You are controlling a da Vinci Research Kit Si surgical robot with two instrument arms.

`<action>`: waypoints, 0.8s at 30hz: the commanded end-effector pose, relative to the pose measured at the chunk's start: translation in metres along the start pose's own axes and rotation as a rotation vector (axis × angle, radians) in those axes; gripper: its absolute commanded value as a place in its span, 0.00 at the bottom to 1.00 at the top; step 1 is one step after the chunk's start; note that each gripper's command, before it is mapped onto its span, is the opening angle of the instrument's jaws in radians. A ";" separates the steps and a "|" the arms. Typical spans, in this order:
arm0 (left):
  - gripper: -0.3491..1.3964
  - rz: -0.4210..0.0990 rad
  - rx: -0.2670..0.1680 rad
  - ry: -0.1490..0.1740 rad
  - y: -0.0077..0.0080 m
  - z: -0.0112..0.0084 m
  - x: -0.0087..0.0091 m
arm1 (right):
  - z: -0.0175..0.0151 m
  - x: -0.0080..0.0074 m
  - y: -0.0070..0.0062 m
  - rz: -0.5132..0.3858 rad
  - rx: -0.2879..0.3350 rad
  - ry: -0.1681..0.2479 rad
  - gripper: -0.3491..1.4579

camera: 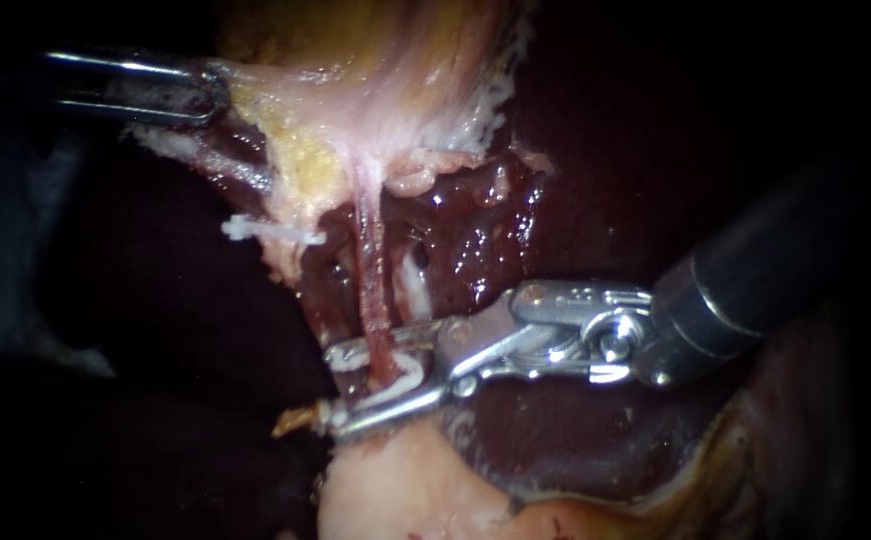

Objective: Clipping first clip right tube

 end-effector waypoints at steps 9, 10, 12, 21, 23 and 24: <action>0.00 0.000 0.001 0.000 0.0000 -0.0001 0.0000 | 0.0005 0.0006 -0.0024 0.020 0.062 -0.016 0.43; 0.00 0.000 0.001 0.000 0.0000 -0.0001 0.0000 | 0.0006 0.0007 -0.0025 0.019 0.070 -0.019 0.43; 0.00 0.000 0.001 0.000 0.0000 -0.0001 0.0000 | 0.0008 0.0007 -0.0027 0.016 0.074 -0.018 0.43; 0.00 0.000 0.002 0.001 0.0000 -0.0001 0.0000 | 0.0009 0.0007 -0.0028 0.010 0.075 -0.018 0.43; 0.00 -0.001 0.002 0.001 0.0000 -0.0001 0.0000 | 0.0009 0.0007 -0.0028 0.010 0.075 -0.018 0.42; 0.00 -0.001 0.002 0.001 0.0000 -0.0001 0.0000 | 0.0009 0.0007 -0.0028 0.022 0.075 -0.019 0.41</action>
